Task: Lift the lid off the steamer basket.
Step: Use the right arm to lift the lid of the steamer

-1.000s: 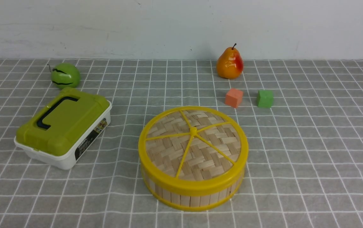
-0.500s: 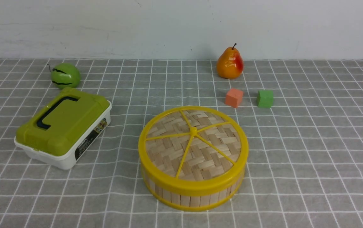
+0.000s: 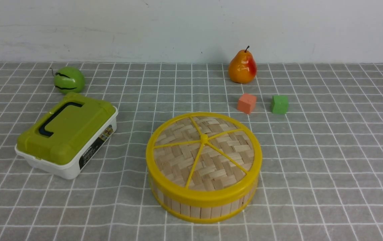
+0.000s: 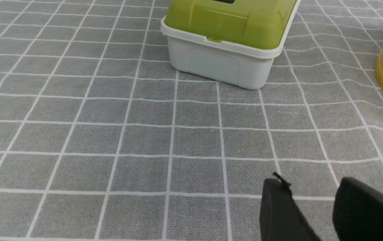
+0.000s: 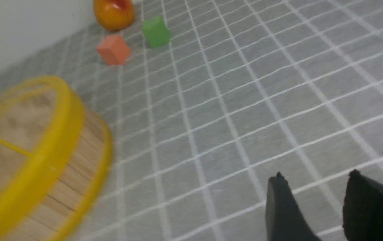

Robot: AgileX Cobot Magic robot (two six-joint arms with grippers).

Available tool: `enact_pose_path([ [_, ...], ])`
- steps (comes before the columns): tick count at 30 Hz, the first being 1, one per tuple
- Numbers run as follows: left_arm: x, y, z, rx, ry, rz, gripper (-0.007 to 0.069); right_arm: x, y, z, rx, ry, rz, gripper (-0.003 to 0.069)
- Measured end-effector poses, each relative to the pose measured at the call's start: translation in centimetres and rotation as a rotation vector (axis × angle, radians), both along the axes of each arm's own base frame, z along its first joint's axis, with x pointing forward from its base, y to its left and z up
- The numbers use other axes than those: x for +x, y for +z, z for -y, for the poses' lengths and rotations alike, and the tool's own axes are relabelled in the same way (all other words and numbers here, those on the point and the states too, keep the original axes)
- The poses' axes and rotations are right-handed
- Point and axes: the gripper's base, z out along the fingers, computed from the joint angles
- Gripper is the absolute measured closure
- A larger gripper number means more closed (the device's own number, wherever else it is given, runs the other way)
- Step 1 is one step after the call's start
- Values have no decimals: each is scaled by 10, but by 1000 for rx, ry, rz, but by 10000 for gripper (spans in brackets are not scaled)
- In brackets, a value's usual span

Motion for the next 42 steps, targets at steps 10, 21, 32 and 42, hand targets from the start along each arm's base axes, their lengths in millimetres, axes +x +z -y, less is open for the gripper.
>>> enact_pose_path([
  [10, 0, 0, 0, 0, 0, 0, 386, 1, 6, -10, 513, -17, 14, 417],
  [21, 0, 0, 0, 0, 0, 0, 386, -6, 82, -9, -104, 115, 241, 458],
  [32, 0, 0, 0, 0, 0, 0, 386, 52, 225, -24, -649, 560, -25, 680],
  [42, 0, 0, 0, 0, 0, 0, 386, 131, 254, -74, -759, 1034, -212, 664],
])
